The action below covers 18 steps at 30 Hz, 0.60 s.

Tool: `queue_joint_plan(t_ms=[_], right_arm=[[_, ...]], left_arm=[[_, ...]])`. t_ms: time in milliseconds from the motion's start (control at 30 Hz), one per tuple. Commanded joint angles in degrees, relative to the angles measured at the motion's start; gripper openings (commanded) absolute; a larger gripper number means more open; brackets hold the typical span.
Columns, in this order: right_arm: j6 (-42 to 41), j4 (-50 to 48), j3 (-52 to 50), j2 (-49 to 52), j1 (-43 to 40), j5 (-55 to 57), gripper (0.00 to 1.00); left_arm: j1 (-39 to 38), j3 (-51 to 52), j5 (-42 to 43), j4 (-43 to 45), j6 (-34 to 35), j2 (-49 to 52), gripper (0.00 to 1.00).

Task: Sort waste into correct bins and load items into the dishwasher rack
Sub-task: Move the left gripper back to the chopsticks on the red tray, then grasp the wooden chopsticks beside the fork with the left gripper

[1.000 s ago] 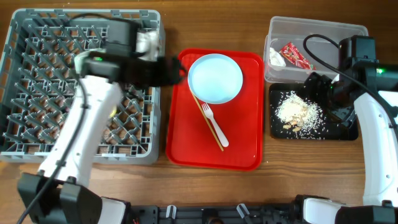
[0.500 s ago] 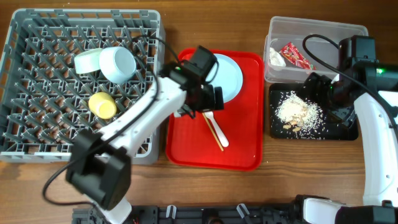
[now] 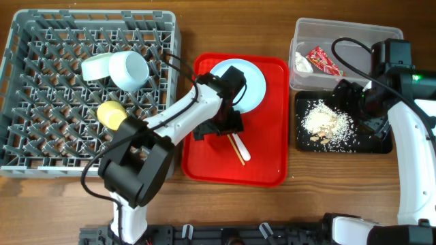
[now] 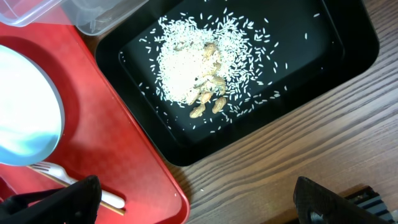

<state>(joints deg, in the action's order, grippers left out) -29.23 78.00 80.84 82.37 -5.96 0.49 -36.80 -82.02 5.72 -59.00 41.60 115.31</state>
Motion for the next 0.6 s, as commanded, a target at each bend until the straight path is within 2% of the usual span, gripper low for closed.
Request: queue_joint_plan(t_ms=[0,300,567], right_arm=[[0.8,0.0,0.9,-0.3,0.0,1.0,1.0],[0.7,0.1,0.9,-0.3,0.0,1.0,1.0],[0.7,0.1,0.9,-0.3,0.0,1.0,1.0]], left_arm=[[-0.1,0.4,-1.4,-0.5,1.3,1.2,0.91],[-0.1,1.4,-4.2,-1.2,1.3,1.8,0.88],[-0.1,2.7,-6.4,-0.1,1.3,1.8,0.9]])
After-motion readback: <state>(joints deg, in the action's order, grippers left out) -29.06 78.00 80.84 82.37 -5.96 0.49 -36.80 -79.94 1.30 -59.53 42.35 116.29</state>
